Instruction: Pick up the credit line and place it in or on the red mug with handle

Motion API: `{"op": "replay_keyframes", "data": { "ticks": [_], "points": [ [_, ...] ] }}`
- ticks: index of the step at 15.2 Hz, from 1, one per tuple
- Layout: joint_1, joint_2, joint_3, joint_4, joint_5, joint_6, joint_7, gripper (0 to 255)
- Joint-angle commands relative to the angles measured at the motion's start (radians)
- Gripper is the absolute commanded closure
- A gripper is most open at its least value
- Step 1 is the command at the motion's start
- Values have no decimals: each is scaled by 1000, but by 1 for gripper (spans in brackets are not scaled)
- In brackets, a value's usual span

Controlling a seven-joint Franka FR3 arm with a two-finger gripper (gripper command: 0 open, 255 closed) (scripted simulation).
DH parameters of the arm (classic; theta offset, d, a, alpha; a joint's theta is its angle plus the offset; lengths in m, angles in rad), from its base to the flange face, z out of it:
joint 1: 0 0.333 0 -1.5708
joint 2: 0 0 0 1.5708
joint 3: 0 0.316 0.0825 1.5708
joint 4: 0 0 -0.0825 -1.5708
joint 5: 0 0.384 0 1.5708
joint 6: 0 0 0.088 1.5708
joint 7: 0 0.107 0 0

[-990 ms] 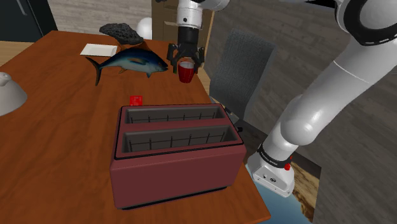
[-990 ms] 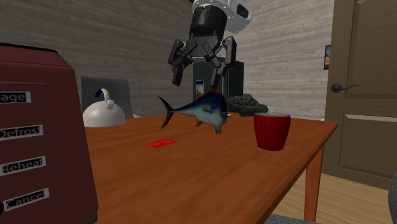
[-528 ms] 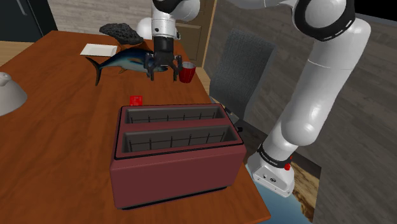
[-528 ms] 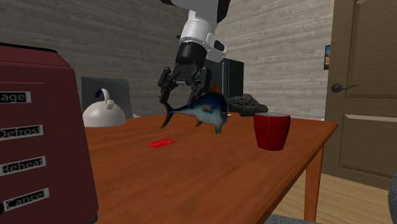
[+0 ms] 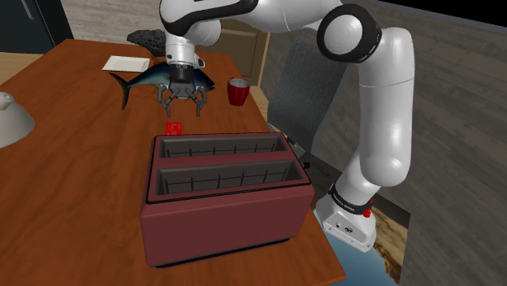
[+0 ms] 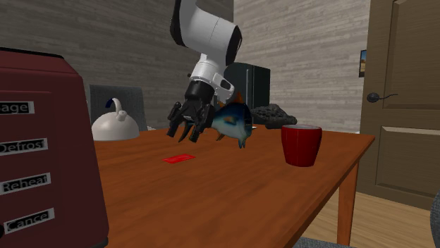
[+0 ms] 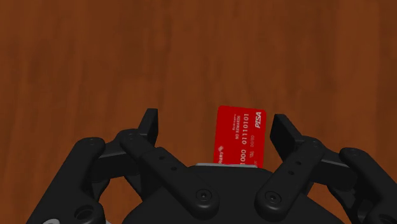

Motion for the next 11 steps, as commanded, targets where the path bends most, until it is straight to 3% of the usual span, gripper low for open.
{"op": "replay_keyframes", "data": {
  "ticks": [1,3,11],
  "points": [
    [14,100,4,114,10,-28,44,0],
    [22,177,6,204,16,-52,72,0],
    [39,151,12,74,27,55,55,0]
  ]
}}
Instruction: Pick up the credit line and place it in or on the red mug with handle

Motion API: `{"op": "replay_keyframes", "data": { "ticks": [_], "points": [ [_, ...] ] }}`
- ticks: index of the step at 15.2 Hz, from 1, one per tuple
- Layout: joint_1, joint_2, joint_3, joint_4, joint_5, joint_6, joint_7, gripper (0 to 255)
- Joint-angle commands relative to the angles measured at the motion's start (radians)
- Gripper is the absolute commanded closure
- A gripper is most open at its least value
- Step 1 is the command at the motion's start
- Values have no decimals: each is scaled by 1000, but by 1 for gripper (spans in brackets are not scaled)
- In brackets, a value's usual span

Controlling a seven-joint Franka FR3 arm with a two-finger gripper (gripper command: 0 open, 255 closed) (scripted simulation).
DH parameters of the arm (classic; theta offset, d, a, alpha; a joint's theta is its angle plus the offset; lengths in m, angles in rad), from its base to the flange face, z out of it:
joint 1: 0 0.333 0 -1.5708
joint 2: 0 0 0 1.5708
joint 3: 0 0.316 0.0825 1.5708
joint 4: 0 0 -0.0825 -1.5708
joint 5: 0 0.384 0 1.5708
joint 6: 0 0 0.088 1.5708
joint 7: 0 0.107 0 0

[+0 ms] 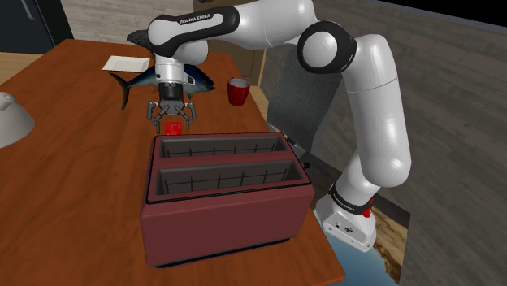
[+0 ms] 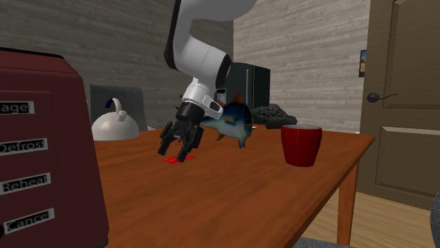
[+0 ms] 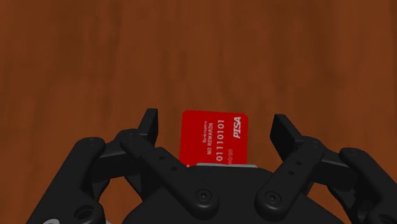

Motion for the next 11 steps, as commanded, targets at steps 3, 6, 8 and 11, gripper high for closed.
{"op": "replay_keyframes", "data": {
  "ticks": [3,6,8,11],
  "points": [
    [3,-4,1,-16,2,14,0,0],
    [3,-4,1,-16,2,14,0,0],
    [3,-4,1,-16,2,14,0,255],
    [2,-4,1,-15,2,12,-1,255]
  ]
}}
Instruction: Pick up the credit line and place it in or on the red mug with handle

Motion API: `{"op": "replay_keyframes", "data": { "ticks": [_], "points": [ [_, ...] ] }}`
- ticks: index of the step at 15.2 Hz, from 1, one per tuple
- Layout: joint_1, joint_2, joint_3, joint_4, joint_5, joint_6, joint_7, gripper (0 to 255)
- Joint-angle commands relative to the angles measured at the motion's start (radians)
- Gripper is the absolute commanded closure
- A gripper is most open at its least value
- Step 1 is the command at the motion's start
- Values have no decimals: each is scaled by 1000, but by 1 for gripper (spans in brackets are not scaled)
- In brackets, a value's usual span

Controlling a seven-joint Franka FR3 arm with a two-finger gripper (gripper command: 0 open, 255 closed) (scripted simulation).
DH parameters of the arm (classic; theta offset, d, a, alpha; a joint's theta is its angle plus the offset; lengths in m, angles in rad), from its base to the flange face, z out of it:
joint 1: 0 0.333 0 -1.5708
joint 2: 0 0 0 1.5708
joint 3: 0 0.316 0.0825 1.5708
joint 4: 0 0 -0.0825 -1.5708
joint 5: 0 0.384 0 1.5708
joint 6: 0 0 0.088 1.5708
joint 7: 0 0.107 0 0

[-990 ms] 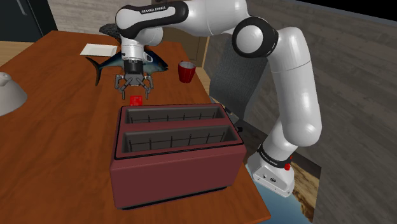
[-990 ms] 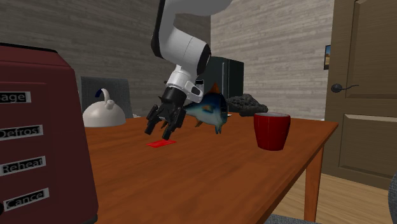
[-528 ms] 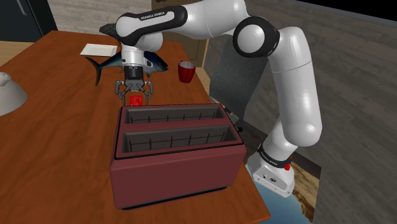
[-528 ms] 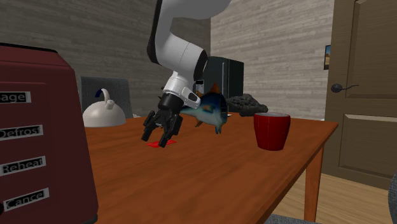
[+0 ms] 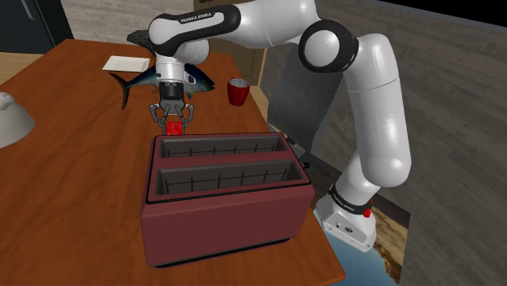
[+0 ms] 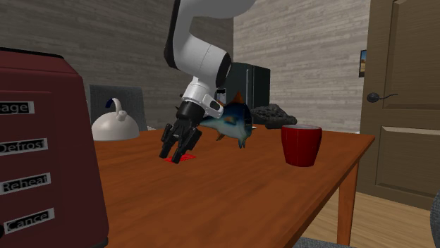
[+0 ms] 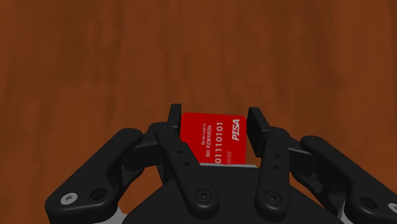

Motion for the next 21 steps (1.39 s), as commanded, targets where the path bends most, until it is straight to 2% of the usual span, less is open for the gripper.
{"op": "replay_keyframes", "data": {
  "ticks": [1,6,21],
  "points": [
    [2,5,1,-7,1,10,-2,255],
    [4,10,2,-1,1,10,1,255],
    [-3,-48,9,103,5,-141,60,255]
  ]
}}
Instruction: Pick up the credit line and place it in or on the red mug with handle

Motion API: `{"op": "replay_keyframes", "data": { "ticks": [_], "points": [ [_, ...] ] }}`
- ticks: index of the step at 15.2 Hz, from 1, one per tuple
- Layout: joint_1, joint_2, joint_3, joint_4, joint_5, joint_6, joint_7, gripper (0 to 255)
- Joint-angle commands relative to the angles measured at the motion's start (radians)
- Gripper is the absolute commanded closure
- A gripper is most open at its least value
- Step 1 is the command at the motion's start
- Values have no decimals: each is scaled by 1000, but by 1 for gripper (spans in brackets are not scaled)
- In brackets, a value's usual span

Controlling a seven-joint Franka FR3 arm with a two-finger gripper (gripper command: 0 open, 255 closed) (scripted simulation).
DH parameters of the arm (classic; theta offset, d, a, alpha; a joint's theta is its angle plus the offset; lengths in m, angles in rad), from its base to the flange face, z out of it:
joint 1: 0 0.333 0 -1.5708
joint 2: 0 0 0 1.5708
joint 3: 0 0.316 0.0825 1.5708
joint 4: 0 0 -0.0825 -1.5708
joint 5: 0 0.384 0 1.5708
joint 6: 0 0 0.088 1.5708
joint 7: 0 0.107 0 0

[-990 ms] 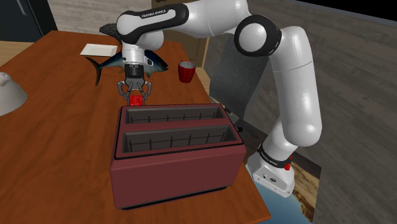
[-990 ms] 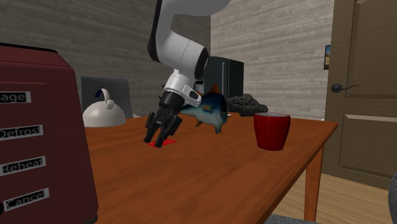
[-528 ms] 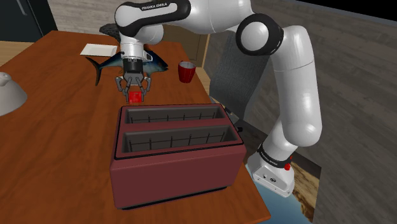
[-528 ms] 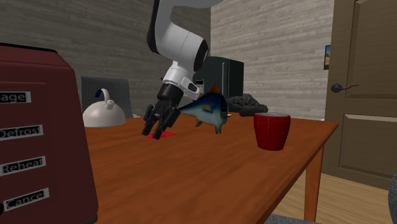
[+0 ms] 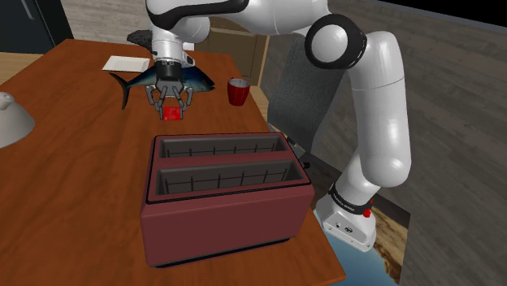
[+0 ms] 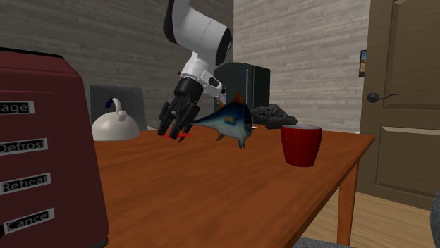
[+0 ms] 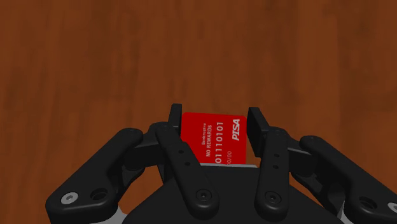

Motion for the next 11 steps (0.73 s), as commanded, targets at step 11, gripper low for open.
{"op": "replay_keyframes", "data": {
  "ticks": [11],
  "points": [
    [-4,-9,7,143,4,-141,58,255]
  ]
}}
